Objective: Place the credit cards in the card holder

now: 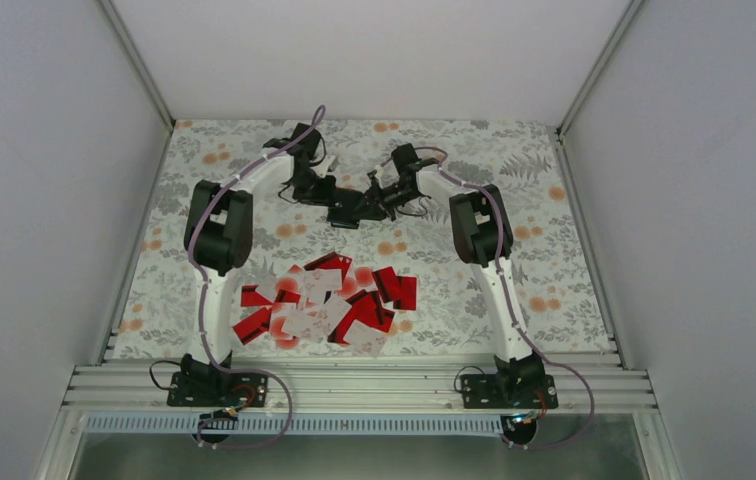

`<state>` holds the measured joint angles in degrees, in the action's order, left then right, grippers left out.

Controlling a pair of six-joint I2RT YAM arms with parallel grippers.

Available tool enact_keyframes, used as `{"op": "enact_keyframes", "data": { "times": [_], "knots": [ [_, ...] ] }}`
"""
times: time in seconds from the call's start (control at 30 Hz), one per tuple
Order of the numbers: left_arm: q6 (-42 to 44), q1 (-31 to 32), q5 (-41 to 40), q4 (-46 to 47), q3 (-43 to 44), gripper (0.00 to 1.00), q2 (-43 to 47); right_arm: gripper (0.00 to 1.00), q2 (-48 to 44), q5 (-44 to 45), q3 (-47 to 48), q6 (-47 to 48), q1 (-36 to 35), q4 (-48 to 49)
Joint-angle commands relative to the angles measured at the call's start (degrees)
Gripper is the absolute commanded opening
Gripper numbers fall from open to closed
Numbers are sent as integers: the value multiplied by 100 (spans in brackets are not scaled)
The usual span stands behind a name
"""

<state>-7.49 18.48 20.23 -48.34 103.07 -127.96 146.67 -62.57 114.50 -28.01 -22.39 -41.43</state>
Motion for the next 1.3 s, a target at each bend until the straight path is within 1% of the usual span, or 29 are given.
{"op": "enact_keyframes", "data": {
  "times": [0.0, 0.93, 1.27],
  "knots": [
    [55, -6, 253, 227, -28, 11, 117, 10, 370, 596, 66, -64, 16, 133],
    [89, 35, 715, 301, 316, 10, -364, 10, 478, 579, 205, -29, 19, 27],
    [-30, 53, 658, 486, 268, 10, -379, 10, 490, 572, 189, -63, 14, 53]
  ]
}}
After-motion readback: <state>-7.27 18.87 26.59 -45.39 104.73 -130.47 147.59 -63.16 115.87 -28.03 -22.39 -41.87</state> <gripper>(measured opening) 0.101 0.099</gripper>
